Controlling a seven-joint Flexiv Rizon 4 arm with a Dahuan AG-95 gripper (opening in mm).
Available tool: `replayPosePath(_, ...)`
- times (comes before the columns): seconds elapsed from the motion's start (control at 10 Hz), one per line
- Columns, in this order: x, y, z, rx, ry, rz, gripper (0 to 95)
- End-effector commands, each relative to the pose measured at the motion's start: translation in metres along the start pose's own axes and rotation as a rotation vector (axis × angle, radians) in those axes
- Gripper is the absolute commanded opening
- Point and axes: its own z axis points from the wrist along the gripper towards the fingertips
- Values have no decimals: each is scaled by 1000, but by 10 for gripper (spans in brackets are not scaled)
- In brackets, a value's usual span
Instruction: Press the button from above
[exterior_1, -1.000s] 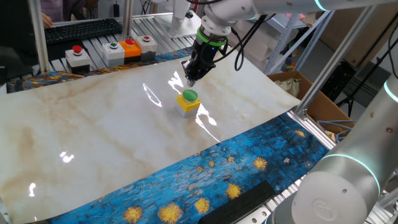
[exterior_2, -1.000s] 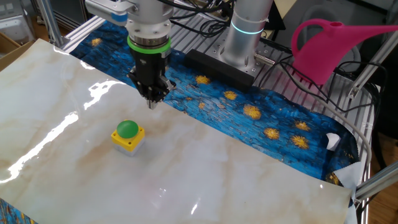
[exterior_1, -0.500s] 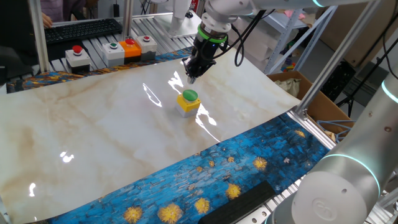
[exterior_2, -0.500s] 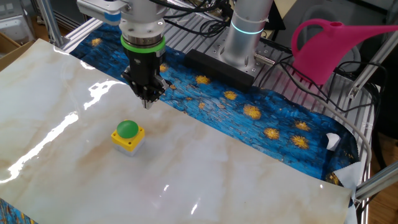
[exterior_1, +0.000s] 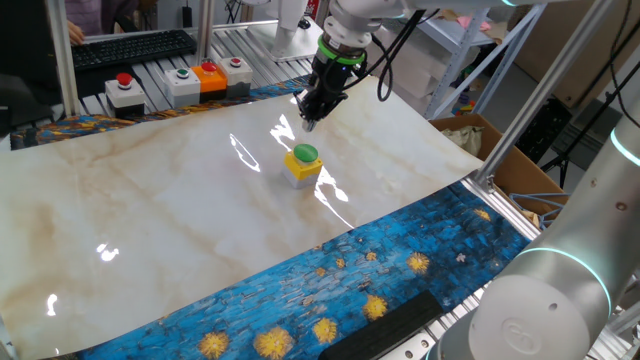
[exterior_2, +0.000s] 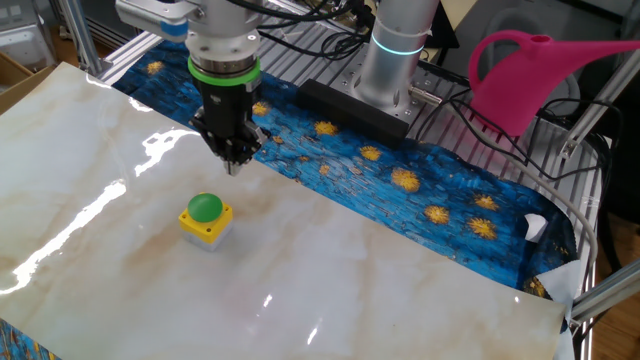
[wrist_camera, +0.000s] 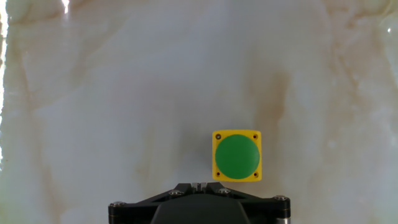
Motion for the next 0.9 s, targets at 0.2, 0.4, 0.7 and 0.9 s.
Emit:
replayPosePath(0.2,-1,-4,-2,78,-3,-36,0)
replayPosePath(0.4,-5,-7,-4,75,0,-46,0)
replayPosePath(0.7,-6,-8,-5,42,1,-24,0)
replayPosePath(0.9,-7,-8,-5,40,2,-27,0)
